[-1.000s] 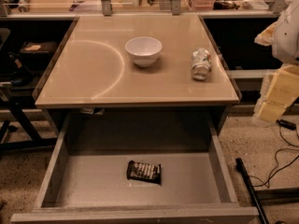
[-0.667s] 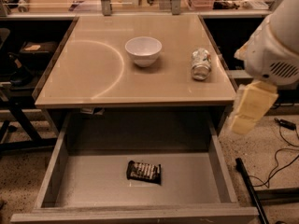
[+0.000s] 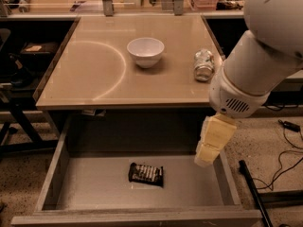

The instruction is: Pick rxbar chocolate from top drawer and place on counter

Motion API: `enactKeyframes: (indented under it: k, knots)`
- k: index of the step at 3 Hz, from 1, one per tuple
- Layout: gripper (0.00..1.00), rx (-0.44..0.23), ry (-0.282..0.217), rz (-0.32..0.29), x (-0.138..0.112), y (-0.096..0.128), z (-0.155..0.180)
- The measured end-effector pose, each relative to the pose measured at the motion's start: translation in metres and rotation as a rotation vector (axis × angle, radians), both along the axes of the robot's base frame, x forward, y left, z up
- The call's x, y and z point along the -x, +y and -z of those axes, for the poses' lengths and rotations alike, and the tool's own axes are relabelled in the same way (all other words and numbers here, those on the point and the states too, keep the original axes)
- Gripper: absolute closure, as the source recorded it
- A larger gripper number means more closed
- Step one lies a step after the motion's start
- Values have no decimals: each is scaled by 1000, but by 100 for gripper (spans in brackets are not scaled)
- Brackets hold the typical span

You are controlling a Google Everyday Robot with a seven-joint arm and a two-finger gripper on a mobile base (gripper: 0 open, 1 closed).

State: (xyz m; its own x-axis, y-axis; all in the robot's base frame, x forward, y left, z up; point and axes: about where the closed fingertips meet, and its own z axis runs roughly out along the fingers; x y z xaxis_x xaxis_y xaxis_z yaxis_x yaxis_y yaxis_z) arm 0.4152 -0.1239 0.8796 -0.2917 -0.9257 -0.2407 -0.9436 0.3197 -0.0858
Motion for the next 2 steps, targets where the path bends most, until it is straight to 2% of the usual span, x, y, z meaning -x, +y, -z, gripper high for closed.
enactKeyframes:
  k: [1, 2]
  knots:
    - [0, 1, 3, 1, 1, 0, 1]
    - [0, -31, 18, -2, 6, 7, 17]
